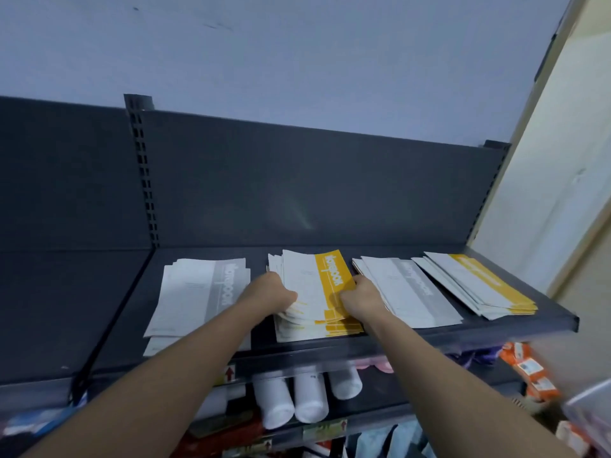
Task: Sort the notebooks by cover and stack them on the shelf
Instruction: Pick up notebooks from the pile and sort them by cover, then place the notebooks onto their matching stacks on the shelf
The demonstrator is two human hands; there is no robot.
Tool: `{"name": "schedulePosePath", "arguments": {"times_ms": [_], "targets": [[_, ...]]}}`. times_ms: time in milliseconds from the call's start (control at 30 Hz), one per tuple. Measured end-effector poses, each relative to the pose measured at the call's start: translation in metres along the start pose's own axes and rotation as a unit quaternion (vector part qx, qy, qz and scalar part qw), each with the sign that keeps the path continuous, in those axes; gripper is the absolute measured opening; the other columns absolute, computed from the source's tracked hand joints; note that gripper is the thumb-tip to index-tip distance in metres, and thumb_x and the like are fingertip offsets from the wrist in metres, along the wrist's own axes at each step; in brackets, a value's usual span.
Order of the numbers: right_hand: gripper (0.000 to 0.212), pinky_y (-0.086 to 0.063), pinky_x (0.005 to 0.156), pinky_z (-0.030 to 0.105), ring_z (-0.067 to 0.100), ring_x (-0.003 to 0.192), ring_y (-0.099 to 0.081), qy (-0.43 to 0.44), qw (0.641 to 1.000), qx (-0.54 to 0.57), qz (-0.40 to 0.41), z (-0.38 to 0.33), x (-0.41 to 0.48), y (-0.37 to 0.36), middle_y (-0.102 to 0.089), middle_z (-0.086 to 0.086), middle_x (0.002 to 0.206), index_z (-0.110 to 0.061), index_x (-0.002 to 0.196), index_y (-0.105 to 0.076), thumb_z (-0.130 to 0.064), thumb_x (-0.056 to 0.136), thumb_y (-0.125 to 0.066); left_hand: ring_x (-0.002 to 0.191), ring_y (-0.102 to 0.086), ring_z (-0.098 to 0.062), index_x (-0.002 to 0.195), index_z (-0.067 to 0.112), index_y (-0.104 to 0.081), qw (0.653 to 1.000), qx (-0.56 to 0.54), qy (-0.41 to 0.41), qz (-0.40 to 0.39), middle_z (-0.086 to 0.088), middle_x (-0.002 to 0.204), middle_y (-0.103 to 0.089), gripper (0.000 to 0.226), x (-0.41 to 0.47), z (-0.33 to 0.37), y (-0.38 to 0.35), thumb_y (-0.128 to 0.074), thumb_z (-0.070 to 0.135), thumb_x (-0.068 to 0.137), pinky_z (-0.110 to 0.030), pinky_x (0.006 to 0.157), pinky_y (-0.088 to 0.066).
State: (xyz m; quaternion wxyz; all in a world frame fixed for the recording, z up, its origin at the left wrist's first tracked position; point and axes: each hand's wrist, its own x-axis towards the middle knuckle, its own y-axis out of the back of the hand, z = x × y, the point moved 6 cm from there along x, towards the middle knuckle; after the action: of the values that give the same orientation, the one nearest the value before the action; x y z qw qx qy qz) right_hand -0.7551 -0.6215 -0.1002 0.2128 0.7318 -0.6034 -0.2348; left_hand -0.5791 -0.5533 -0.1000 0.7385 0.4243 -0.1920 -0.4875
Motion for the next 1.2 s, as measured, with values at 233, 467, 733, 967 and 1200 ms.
{"name": "schedulePosePath", "arguments": {"times_ms": [233, 467, 733, 967, 1200], "targets": [[0.012, -0.045, 0.07, 0.027, 0.027, 0.093, -0.059, -0.026, 0.987, -0.158, -0.015, 0.006, 0.003, 0.0, -0.06, 0.009, 0.102, -0.01, 0.088, -0.056, -0.017, 0.079, -0.055, 0.106, -0.058, -0.021, 0.114, 0.013, -0.056, 0.991, 0.129, 0.001, -0.039, -0.002, 0.117, -0.06, 0.04, -0.002, -0.003, -0.008, -0.052, 0.044, 0.089, -0.029, 0.083, -0.046], [0.047, -0.039, 0.1, 0.038, 0.032, 0.128, -0.041, 0.05, 0.959, -0.279, 0.009, -0.013, 0.0, 0.001, -0.043, 0.014, 0.136, -0.009, 0.13, -0.046, -0.031, 0.089, -0.051, 0.105, -0.058, -0.022, 0.108, 0.015, -0.059, 0.984, 0.172, -0.023, 0.029, -0.001, 0.113, -0.061, 0.038, -0.012, 0.001, 0.007, -0.05, 0.047, 0.09, -0.029, 0.077, -0.043], [0.046, -0.04, 0.097, 0.036, 0.029, 0.124, -0.042, 0.267, 0.919, -0.29, -0.001, -0.08, -0.033, -0.037, -0.046, 0.01, 0.133, -0.012, 0.133, -0.046, -0.017, 0.088, -0.05, 0.113, -0.049, -0.027, 0.111, 0.01, -0.059, 0.937, 0.29, -0.036, 0.193, -0.008, 0.118, -0.053, 0.029, -0.058, -0.025, 0.08, -0.047, 0.031, 0.096, -0.036, 0.089, -0.041], [0.048, -0.036, 0.099, 0.038, 0.028, 0.124, -0.041, 0.423, 0.843, -0.328, -0.053, -0.152, -0.098, -0.117, -0.045, 0.008, 0.135, -0.015, 0.137, -0.042, -0.025, 0.091, -0.049, 0.113, -0.051, -0.027, 0.108, 0.008, -0.059, 0.911, 0.337, 0.039, 0.235, -0.008, 0.118, -0.055, 0.024, -0.119, -0.101, 0.135, -0.051, 0.022, 0.091, -0.036, 0.092, -0.04], [0.046, -0.036, 0.098, 0.038, 0.028, 0.123, -0.042, 0.51, 0.798, -0.309, -0.092, -0.218, -0.172, -0.206, -0.048, 0.008, 0.133, -0.016, 0.134, -0.046, -0.03, 0.09, -0.054, 0.115, -0.053, -0.029, 0.112, 0.009, -0.057, 0.893, 0.338, 0.132, 0.266, -0.009, 0.119, -0.056, 0.027, -0.179, -0.195, 0.2, -0.053, 0.026, 0.091, -0.036, 0.089, -0.042]]}}
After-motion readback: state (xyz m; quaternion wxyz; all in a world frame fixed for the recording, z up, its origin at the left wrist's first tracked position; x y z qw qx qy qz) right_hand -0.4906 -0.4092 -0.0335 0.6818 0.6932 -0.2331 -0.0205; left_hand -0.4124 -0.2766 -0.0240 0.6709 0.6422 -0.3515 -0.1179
